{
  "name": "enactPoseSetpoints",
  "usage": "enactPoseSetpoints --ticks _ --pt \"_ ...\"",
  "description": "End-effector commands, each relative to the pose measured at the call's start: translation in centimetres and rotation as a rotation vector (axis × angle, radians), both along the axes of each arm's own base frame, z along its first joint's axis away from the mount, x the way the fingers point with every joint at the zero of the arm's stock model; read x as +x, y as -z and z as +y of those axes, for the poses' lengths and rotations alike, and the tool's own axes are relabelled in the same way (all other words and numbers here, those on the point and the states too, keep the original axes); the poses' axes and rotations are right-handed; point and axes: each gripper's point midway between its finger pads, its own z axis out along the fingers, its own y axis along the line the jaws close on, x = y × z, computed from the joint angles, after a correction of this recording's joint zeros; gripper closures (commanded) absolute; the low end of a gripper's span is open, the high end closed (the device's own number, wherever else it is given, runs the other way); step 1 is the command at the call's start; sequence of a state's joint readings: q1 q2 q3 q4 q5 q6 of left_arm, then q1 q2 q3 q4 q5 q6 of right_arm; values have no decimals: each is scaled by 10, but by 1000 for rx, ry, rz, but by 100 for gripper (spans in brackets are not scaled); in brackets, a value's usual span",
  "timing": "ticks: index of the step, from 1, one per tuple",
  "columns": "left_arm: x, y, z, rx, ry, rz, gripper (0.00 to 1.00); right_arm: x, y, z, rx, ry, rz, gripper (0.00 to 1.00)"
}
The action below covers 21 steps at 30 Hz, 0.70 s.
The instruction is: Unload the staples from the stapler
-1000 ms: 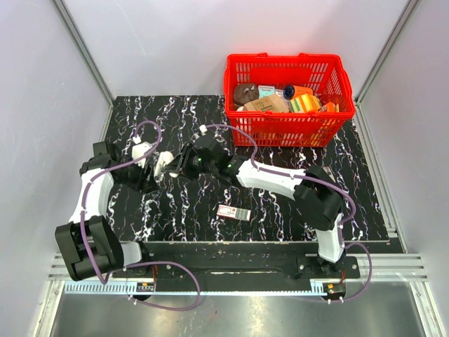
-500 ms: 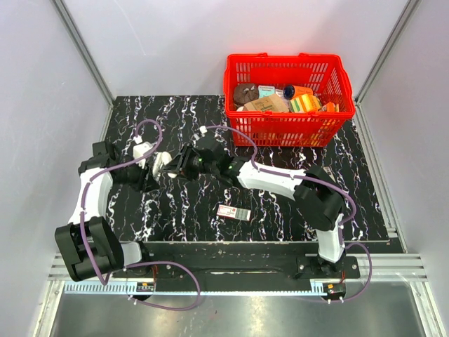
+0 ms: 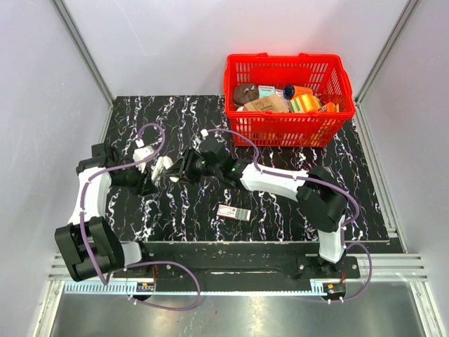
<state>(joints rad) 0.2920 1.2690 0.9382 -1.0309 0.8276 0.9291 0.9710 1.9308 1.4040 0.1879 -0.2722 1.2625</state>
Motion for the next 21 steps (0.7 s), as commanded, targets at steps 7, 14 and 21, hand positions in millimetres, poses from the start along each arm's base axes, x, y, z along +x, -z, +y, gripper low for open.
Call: enactPoseSetpoints --ticks 7,14,21 --pt "-2 -27 7 123 69 -208 81 13 -41 -17 58 -64 -133 100" --pt "22 -34 42 379 19 -448 80 2 -24 -23 -27 -206 -231 100" --pt "42 -36 45 523 36 -607 77 1 -14 -19 -45 -266 -278 100"
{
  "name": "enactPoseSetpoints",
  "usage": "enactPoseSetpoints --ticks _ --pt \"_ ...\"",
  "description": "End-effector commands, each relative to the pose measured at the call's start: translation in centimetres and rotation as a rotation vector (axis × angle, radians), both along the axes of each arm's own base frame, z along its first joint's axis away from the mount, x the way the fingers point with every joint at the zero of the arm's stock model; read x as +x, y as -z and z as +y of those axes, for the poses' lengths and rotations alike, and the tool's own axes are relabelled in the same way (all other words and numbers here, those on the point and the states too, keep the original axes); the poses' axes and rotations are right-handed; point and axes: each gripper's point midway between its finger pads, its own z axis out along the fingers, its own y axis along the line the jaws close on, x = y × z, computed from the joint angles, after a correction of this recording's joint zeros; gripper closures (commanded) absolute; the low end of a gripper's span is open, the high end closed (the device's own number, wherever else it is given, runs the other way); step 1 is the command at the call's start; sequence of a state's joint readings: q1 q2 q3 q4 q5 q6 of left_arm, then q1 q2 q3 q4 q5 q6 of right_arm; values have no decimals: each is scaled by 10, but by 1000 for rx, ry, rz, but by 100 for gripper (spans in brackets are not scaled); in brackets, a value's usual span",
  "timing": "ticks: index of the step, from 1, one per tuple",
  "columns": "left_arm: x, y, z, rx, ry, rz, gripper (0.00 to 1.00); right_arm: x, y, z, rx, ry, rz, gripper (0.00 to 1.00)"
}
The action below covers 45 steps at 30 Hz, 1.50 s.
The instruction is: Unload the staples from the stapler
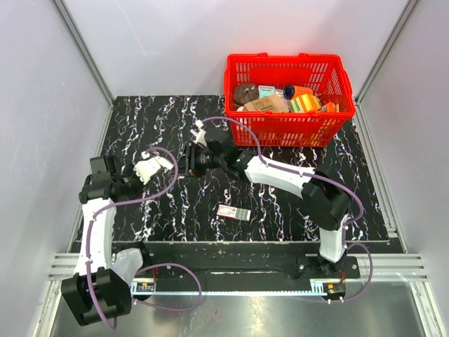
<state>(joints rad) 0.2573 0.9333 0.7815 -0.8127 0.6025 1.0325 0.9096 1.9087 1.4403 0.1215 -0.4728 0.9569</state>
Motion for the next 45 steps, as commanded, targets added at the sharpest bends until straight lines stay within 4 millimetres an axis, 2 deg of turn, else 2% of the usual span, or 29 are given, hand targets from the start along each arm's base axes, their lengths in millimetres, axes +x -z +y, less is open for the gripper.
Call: enactPoseSetpoints --ticks 1,5,10,16,22,24,25,26,27,28,32,35,37,41,45 --pt "34 -18 10 189 42 -225 76 5 -4 2 -8 -44 -56 100" --pt "28 -4 -9 176 77 -181 70 12 -8 9 8 -31 -62 100" --pt "17 1 -28 76 88 -92 60 17 -12 12 21 -9 -68 100" --pt "13 4 -27 76 76 -67 60 19 -12 8 14 11 -78 100" --pt "23 -2 -23 44 -7 -58 59 24 1 3 -38 46 -82 100" --pt "26 -11 -26 -1 -47 -48 55 32 10 -2 -100 82 -111 100" --pt "26 -16 -28 -24 -58 -37 47 35 22 -8 -165 101 -111 100" --pt "25 -21 -32 -58 -65 -24 36 40 32 -14 -223 126 -118 100" --pt "23 -27 -36 -89 -69 -8 16 46 37 -19 -271 151 -135 100" --pt "20 -31 -41 -118 -59 11 1 50 43 -25 -320 169 -145 100" --pt "17 -52 -51 -201 -79 18 1 59 67 -41 -472 196 -171 100" --pt "18 -72 -52 -252 -108 -5 1 61 87 -39 -535 184 -174 100" --pt "17 -85 -51 -300 -136 0 1 55 108 -31 -594 160 -177 100" --pt "19 -106 -46 -370 -229 24 1 51 133 -16 -685 154 -204 100" --pt "17 -115 -37 -414 -296 45 1 49 143 -3 -736 176 -221 100"
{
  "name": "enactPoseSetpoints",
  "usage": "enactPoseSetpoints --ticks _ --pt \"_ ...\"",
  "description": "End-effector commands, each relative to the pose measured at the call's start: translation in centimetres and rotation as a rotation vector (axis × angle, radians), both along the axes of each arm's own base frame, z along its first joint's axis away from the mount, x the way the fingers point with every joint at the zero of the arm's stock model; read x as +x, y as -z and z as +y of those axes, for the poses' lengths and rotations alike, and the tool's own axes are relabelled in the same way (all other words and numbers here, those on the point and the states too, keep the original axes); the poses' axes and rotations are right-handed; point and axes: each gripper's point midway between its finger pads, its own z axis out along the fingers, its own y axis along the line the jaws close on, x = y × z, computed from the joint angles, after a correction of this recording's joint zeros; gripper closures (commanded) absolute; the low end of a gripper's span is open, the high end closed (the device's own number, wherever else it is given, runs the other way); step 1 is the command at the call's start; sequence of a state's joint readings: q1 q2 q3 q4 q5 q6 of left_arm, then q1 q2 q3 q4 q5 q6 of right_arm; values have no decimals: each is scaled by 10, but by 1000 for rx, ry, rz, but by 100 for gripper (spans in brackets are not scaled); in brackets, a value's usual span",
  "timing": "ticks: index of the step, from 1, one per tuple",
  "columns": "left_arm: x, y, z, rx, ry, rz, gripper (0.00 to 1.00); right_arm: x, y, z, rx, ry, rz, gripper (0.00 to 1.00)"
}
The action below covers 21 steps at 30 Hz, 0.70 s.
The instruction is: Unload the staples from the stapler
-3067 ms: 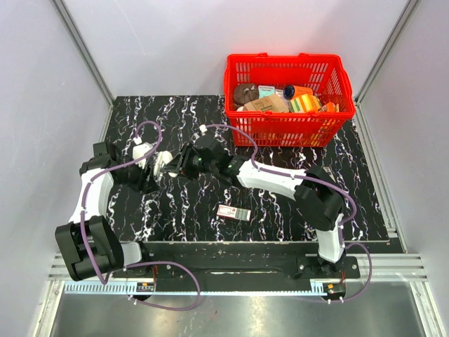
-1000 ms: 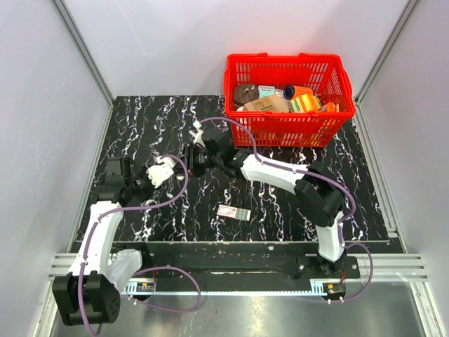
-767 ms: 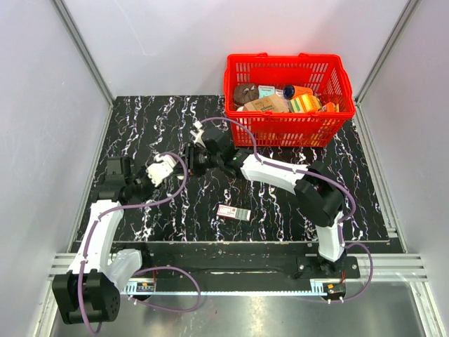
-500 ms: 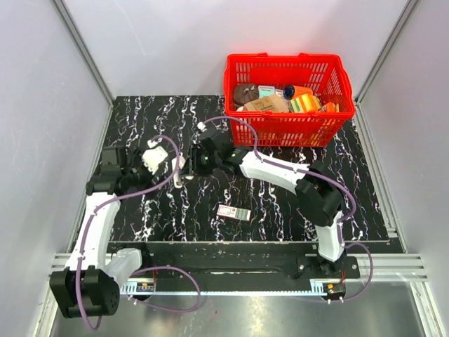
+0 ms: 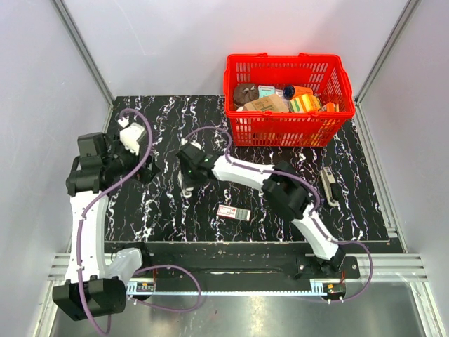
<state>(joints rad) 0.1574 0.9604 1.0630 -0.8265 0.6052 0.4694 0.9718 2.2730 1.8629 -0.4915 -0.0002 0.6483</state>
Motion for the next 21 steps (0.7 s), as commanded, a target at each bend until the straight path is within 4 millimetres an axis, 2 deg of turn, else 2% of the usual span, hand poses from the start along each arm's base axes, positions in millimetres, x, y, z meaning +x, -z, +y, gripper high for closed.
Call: enactPoseSetpoints --ticks 1,3,6,8,11,14,20,21 --pt "-4 -20 -1 -100 -58 25 1 -3 -10 15 -69 12 -78 100" --pt "-4 -21 2 -99 -78 24 1 -5 -9 21 -88 12 -76 100" --pt "-8 -16 2 -100 -85 33 1 -12 -4 34 -86 0 -56 82" --pt "-11 -12 3 -98 -92 41 1 -16 -9 44 -65 -1 -53 73" --pt "-13 -7 5 -86 -102 42 1 -15 -25 58 -29 9 -67 66" --pt "-16 -5 7 -69 -114 36 1 -13 -27 64 -32 25 -64 63" --pt "-22 -4 10 -46 -123 25 1 -16 -28 66 -33 21 -42 42" --pt "-22 -4 10 -45 -123 25 1 -18 -31 67 -23 17 -40 34"
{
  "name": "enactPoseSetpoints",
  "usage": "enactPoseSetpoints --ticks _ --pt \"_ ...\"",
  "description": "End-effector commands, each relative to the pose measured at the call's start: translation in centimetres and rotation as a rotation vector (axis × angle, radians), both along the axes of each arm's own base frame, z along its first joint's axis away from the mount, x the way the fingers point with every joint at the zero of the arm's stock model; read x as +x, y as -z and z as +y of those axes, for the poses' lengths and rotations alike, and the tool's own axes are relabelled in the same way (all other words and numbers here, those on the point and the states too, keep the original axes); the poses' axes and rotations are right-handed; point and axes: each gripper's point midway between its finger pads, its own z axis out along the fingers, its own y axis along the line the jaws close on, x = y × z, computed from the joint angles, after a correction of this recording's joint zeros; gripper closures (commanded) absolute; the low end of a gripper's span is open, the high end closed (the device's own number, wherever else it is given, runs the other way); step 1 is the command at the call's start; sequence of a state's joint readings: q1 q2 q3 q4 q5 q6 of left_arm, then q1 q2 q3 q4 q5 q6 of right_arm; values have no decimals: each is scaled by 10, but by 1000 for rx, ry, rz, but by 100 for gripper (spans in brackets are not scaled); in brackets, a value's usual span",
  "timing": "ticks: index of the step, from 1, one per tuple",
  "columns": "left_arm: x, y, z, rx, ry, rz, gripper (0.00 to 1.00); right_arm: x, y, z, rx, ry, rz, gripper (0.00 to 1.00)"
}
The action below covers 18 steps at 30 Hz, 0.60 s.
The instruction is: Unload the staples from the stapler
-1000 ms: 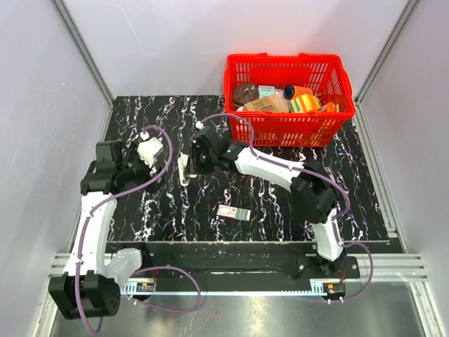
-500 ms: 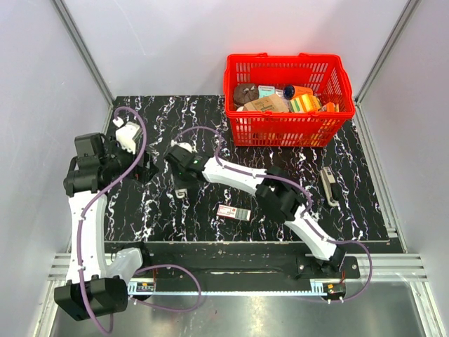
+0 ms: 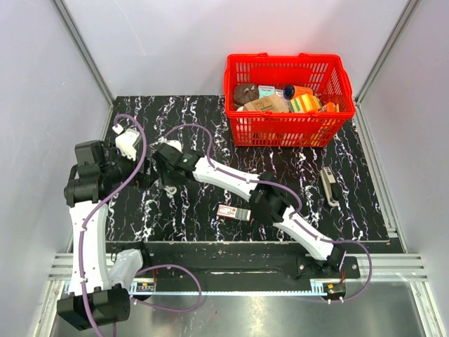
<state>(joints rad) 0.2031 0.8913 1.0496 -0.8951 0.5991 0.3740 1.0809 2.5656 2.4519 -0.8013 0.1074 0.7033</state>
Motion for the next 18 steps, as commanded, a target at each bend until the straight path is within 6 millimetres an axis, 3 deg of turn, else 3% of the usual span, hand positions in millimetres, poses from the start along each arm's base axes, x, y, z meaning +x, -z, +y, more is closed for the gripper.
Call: enactPoseSetpoints --ticks 1,5,9,10,12,18 --pt "-1 -3 6 24 -25 -27 1 -4 -20 -1 15 14 -3 31" --pt "0 -3 5 14 -26 -21 1 2 -53 -14 8 13 -74 28" --pt "-2 -5 0 -4 2 -4 1 20 -113 -70 -71 89 -245 16" --pt "-2 -4 -1 -8 6 -2 1 25 -137 -93 -73 124 -288 13" --pt "-2 -4 -3 -14 19 -3 1 37 -146 -145 -121 197 -318 13" --pt "-3 -5 -7 -23 49 -8 1 77 -146 -350 -174 580 -322 13"
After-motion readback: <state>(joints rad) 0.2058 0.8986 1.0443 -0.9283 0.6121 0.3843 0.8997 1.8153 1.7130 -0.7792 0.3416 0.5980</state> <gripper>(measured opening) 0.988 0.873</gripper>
